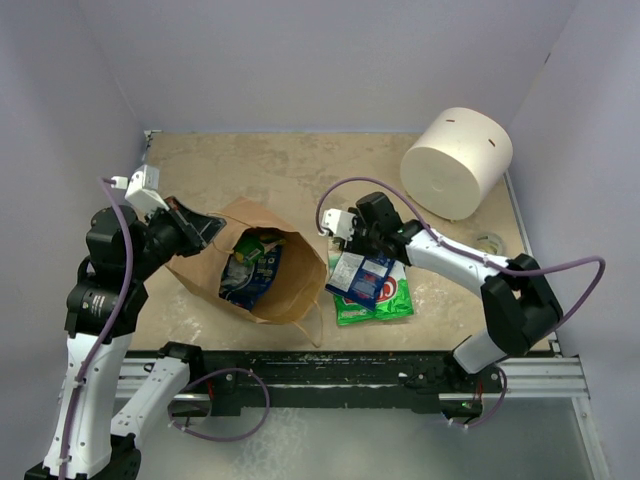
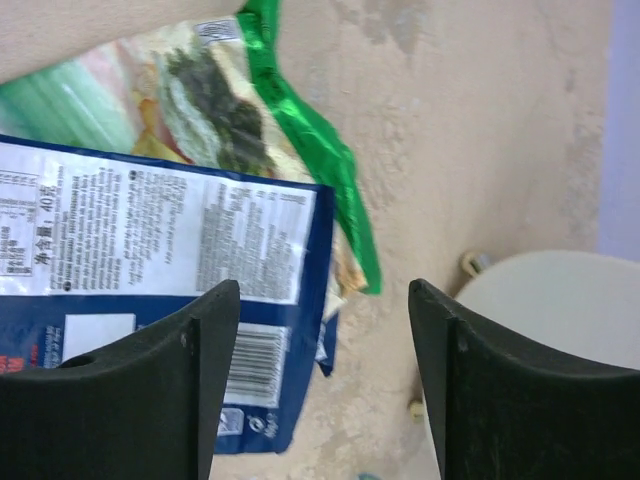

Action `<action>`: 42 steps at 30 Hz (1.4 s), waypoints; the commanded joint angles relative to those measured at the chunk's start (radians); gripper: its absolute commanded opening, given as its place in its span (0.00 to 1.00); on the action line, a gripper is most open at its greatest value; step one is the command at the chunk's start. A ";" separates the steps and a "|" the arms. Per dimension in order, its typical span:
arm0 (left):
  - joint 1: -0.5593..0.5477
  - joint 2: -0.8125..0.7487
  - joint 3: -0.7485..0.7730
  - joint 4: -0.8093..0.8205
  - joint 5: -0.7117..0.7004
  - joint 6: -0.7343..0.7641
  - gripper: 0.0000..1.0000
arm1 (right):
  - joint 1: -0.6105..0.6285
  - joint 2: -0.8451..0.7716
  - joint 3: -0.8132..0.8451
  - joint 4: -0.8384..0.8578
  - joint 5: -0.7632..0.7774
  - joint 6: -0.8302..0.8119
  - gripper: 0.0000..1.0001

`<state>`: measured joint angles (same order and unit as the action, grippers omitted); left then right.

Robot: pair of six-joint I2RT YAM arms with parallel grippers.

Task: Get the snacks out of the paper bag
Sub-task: Place the snack at the center of the board, then take out the snack from the paper bag.

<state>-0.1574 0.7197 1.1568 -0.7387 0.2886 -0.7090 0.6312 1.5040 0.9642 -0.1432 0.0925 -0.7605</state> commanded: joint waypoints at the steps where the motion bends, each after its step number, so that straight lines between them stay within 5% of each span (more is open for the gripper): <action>1: 0.000 0.001 0.035 0.025 0.018 0.035 0.00 | -0.001 -0.135 -0.031 0.081 0.126 0.033 0.73; 6: -0.001 0.003 0.033 0.022 0.024 0.037 0.00 | 0.000 -0.321 -0.108 0.067 0.142 -0.018 0.77; 11: -0.001 -0.003 0.033 0.025 0.021 0.042 0.00 | 0.030 -0.461 -0.071 -0.032 -0.141 0.070 0.75; 17: -0.001 -0.020 0.029 0.047 0.032 0.036 0.00 | 0.273 -0.585 -0.116 0.101 -0.217 0.180 0.74; 21: -0.001 -0.032 0.027 0.042 0.031 0.036 0.00 | 0.484 -0.491 -0.105 0.215 -0.197 0.186 0.74; 25: -0.001 -0.039 0.027 0.041 0.037 0.033 0.00 | 0.564 -0.335 -0.076 0.388 -0.187 0.146 0.73; 36: -0.001 -0.038 0.047 0.031 0.083 0.028 0.00 | 0.572 0.098 0.051 0.710 -0.085 -0.005 0.72; 42: -0.001 -0.036 0.056 0.030 0.106 0.026 0.00 | 0.560 0.258 0.150 0.735 -0.095 -0.070 0.72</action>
<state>-0.1574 0.6861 1.1652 -0.7425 0.3645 -0.6876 1.1969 1.7111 1.0374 0.4610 -0.0177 -0.7723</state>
